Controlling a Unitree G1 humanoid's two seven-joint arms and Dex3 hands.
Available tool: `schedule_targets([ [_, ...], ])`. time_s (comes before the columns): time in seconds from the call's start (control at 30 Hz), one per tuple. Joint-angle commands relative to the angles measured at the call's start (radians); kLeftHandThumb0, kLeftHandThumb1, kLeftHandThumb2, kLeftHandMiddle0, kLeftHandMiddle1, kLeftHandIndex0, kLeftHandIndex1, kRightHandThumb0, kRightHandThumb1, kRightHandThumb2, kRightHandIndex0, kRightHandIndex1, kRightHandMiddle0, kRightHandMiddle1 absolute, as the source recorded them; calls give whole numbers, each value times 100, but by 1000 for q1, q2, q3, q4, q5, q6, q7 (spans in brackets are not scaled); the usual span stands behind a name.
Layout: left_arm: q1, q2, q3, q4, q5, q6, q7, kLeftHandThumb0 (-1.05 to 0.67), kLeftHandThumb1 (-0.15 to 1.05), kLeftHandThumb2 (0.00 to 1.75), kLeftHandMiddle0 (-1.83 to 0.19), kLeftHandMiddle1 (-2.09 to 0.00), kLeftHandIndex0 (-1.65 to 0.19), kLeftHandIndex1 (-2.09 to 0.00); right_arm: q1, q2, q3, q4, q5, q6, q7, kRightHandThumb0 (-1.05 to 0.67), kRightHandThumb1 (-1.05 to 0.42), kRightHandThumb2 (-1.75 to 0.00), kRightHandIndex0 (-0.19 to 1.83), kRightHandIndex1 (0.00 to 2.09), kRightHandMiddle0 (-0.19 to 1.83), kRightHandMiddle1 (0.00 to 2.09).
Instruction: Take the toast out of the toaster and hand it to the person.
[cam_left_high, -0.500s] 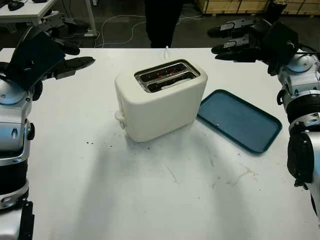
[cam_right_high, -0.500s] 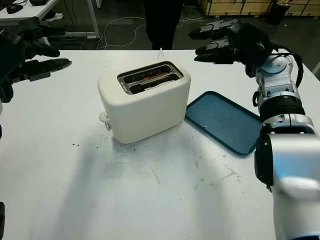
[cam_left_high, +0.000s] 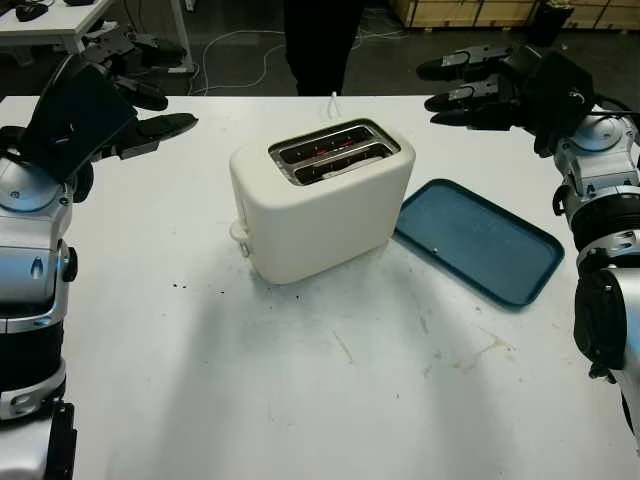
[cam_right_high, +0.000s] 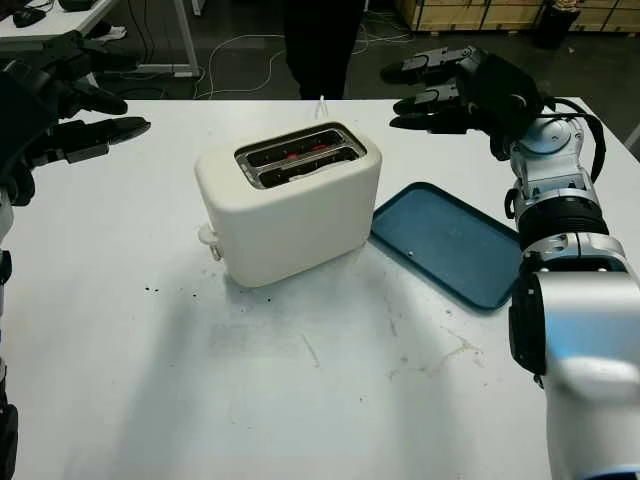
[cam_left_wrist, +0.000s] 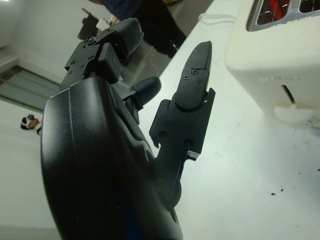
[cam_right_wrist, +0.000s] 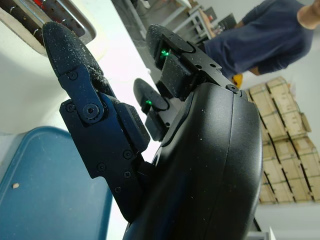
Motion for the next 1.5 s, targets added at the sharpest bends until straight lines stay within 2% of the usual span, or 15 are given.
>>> schedule_targets([
  [0.0,7,7,-8,-16,10,6,0,-25,87,7,-3,-134,-16,-82,10,2,4,-11,-4,7,-4,-81,-72,0,69,20,72,0],
  [0.77,28,6,-26,-11,19,10,6,-29,89,7,-5,-128,-16,-78,72,20,-37,-46,28,-6,-56,-82,-77,0,65,29,72,1],
  [1.03,44,-10,3,-22,3,11,14,-32,89,6,-7,-130,-18,-79,82,8,-26,-64,14,-1,-73,-84,-79,-1,64,36,70,0],
  [1.47,72,8,36,-38,7,17,6,-36,90,5,-5,-132,-16,-82,88,-35,2,-91,-22,-15,-91,-88,-82,-1,65,39,71,1],
])
